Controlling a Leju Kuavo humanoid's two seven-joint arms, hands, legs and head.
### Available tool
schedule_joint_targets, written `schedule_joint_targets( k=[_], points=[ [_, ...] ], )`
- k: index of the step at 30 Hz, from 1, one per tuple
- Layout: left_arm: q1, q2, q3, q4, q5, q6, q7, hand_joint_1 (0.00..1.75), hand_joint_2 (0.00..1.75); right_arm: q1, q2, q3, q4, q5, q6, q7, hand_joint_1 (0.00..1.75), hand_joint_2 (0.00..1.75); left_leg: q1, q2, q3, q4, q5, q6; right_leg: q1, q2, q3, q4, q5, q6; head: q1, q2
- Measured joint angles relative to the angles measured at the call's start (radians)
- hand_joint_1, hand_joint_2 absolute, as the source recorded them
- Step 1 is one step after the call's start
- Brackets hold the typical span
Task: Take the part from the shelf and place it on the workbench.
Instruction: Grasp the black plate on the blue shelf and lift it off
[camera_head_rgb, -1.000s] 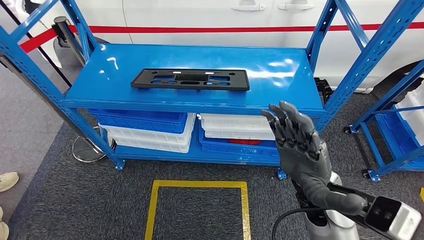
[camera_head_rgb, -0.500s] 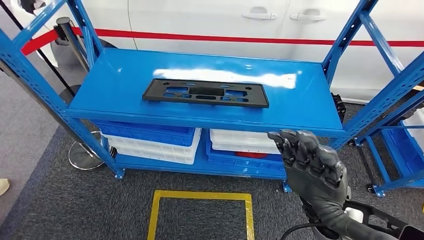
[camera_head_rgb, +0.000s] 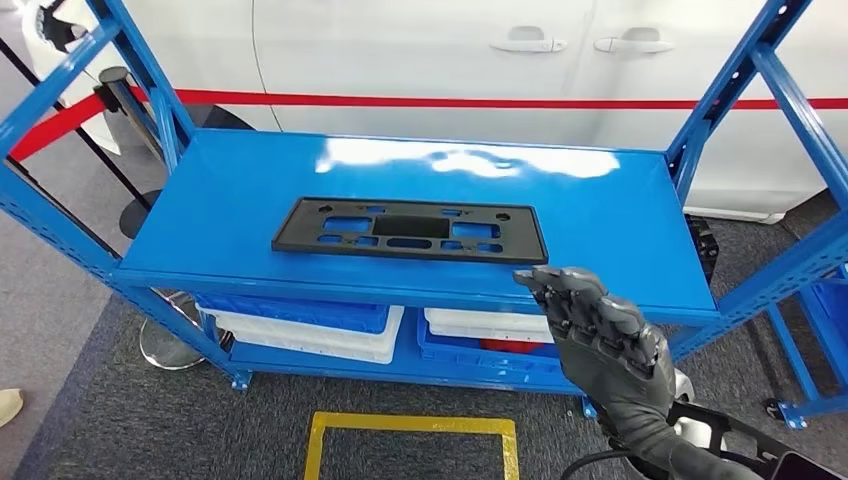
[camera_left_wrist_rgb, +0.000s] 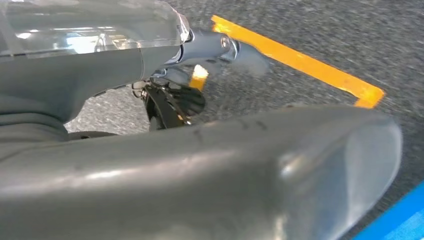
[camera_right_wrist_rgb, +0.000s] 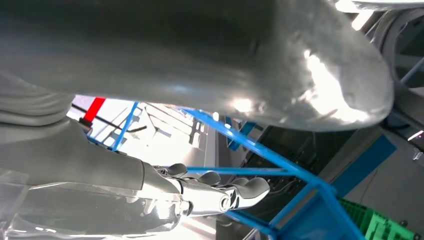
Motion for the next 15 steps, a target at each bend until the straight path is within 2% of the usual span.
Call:
schedule_joint_targets(
  k=[2, 3, 4, 6, 7, 8, 12, 13, 15],
  points=[
    [0.002, 0.002, -0.006, 0.000, -0.007, 0.001, 0.000, 0.00, 0.00, 0.003, 0.000, 0.004, 0.006, 0.005, -0.010, 0.000, 0.00, 0.00, 0.008, 0.003, -0.056, 0.028, -0.074, -0.011, -0.005, 0.001, 0.027, 0.000, -0.021, 0.003, 0.000, 0.000],
    [0.002, 0.003, -0.009, 0.000, -0.011, 0.003, 0.000, 0.00, 0.00, 0.005, 0.000, 0.006, 0.009, 0.010, -0.016, 0.000, 0.00, 0.00, 0.012, 0.005, -0.069, 0.008, -0.081, -0.017, -0.007, 0.002, 0.041, 0.000, -0.033, 0.006, 0.000, 0.000],
    [0.003, 0.004, -0.011, 0.000, -0.013, 0.005, 0.001, 0.00, 0.00, 0.007, 0.000, 0.009, 0.012, 0.017, -0.023, 0.000, 0.00, 0.44, 0.016, 0.007, -0.071, -0.035, -0.053, -0.021, -0.009, 0.003, 0.055, 0.001, -0.043, 0.009, 0.000, 0.000],
    [0.004, 0.005, -0.013, 0.000, -0.017, 0.011, 0.003, 0.00, 0.00, 0.013, 0.000, 0.018, 0.020, 0.031, -0.039, 0.000, 0.00, 0.44, 0.021, 0.010, -0.064, -0.153, 0.068, -0.023, -0.011, 0.003, 0.077, 0.006, -0.064, 0.019, 0.000, 0.000],
    [0.005, 0.005, -0.014, 0.000, -0.018, 0.013, 0.004, 0.00, 0.00, 0.016, 0.000, 0.023, 0.024, 0.036, -0.044, 0.000, 0.00, 0.44, 0.021, 0.011, -0.061, -0.197, 0.116, -0.019, -0.011, 0.004, 0.082, 0.009, -0.072, 0.025, 0.000, 0.000],
    [0.005, 0.005, -0.015, 0.000, -0.021, 0.016, 0.005, 0.00, 0.00, 0.019, 0.000, 0.028, 0.030, 0.038, -0.048, 0.001, 0.00, 0.00, 0.019, 0.013, -0.061, -0.220, 0.147, -0.012, -0.010, 0.005, 0.083, 0.012, -0.079, 0.031, 0.000, 0.000],
    [0.002, 0.005, -0.022, 0.000, -0.037, 0.021, 0.009, 0.00, 0.00, 0.021, 0.008, 0.042, 0.040, 0.022, -0.053, 0.023, 0.00, 0.00, 0.018, 0.018, -0.054, -0.232, 0.162, 0.017, -0.013, 0.007, 0.080, 0.028, -0.105, 0.054, 0.001, 0.000],
    [0.001, 0.005, -0.024, 0.000, -0.040, 0.021, 0.009, 0.00, 0.00, 0.022, 0.010, 0.044, 0.040, 0.020, -0.056, 0.031, 0.00, 0.00, 0.019, 0.022, -0.051, -0.237, 0.162, 0.023, -0.014, 0.006, 0.066, 0.057, -0.124, 0.058, 0.001, 0.000],
    [-0.001, 0.005, -0.029, 0.000, -0.045, 0.021, 0.010, 0.00, 0.00, 0.026, 0.016, 0.049, 0.043, 0.020, -0.062, 0.040, 0.00, 0.00, 0.019, 0.030, -0.045, -0.240, 0.157, 0.033, -0.017, 0.003, 0.004, 0.176, -0.180, 0.064, 0.002, 0.000]
  ],
)
